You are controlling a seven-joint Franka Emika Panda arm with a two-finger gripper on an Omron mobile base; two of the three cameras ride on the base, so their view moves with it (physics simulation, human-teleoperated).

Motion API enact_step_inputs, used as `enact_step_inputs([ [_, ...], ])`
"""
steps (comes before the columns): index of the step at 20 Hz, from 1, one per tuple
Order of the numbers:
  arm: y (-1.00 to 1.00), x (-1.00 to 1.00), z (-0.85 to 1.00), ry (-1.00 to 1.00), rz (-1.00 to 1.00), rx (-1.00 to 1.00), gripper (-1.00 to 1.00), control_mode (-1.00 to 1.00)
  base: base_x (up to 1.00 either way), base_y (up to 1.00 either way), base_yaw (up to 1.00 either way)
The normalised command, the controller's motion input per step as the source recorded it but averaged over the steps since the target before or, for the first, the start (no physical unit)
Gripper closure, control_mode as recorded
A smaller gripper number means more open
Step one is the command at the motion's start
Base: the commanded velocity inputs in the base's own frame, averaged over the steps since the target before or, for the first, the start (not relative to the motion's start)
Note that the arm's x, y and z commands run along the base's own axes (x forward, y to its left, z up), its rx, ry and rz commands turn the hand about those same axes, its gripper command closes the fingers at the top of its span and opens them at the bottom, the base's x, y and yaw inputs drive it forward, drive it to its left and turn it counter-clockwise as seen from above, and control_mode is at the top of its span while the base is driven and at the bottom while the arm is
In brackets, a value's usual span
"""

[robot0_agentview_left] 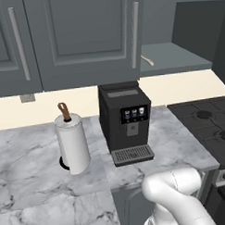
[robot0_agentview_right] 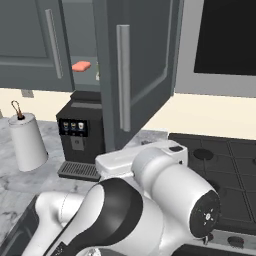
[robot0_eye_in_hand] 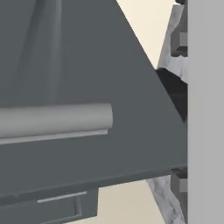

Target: Pick up the bar soap and dish brush from the sink, and place them back in the cabinet, and close the cabinet doors.

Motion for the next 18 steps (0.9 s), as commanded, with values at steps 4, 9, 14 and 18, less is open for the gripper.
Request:
enact_step_inputs([
  [4,0.31,0.24,0.00,0.00,0.03,0.11,-1.00,-1.00,0.00,0.00,0.00],
  [9,0.25,0.19,0.00,-0.01,0.00,0.09,-1.00,-1.00,0.00,0.00,0.00],
  [14,0.33,0.13,0.00,-0.10,0.00,0.00,-1.00,-1.00,0.00,0.00,0.00],
  [18,0.37,0.15,0.00,-0.12,0.00,0.00,-1.00,-1.00,0.00,0.00,0.00],
])
